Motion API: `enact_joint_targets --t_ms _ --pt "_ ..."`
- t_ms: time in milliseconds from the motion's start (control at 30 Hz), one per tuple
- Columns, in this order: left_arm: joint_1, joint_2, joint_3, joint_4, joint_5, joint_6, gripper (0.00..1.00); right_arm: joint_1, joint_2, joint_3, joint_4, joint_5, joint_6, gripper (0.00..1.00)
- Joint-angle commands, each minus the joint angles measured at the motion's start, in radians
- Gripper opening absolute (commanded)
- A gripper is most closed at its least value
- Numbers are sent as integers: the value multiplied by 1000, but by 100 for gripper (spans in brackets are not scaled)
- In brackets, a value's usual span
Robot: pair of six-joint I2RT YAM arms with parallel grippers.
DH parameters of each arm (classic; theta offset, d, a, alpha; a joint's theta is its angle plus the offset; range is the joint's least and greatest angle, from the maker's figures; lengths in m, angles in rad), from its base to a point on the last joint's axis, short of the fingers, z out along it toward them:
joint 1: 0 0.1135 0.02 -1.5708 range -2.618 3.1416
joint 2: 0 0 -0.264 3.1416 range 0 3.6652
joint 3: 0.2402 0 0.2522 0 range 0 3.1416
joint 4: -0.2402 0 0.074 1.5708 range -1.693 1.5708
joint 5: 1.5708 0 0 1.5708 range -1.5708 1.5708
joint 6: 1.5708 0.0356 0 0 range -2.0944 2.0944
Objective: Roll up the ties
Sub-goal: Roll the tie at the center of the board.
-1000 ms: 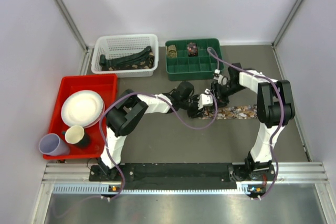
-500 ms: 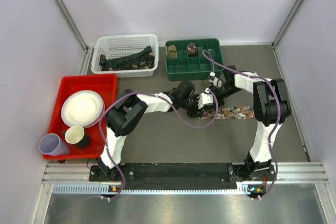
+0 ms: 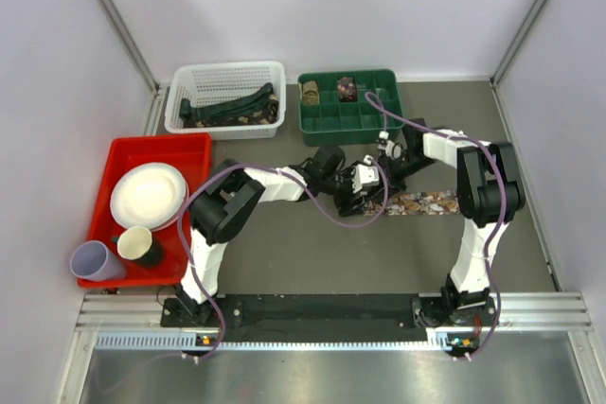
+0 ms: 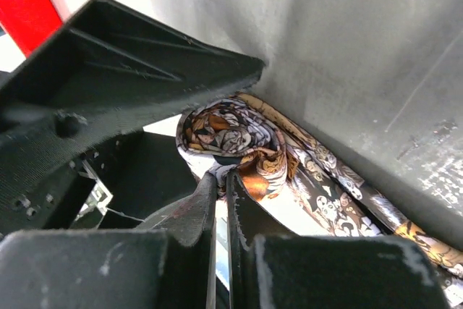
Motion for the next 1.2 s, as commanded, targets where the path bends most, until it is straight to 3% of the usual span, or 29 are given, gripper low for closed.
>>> enact_joint_targets --t_ms 0,167,333,500,800,900,967,1167 --pt "6 42 -70 -138 25 -28 79 -7 31 -5 10 253 -66 0" --pt "3 37 -86 3 95 -99 92 -11 26 1 4 351 -57 0" --pt "-25 56 -70 128 79 -143 94 -11 15 12 -4 437 -36 0" --pt "-37 103 -49 186 56 -165 89 -4 -3 22 -18 512 -51 0" --pt "-53 154 -27 246 46 -180 65 13 12 19 -9 516 -51 0" --pt "-54 145 -32 238 43 -171 65 16 26 29 -10 503 -46 0" --pt "-57 138 -40 246 31 -168 71 23 27 36 -12 500 -48 0" --pt "-68 166 2 249 32 -197 68 42 32 36 -15 477 -39 0"
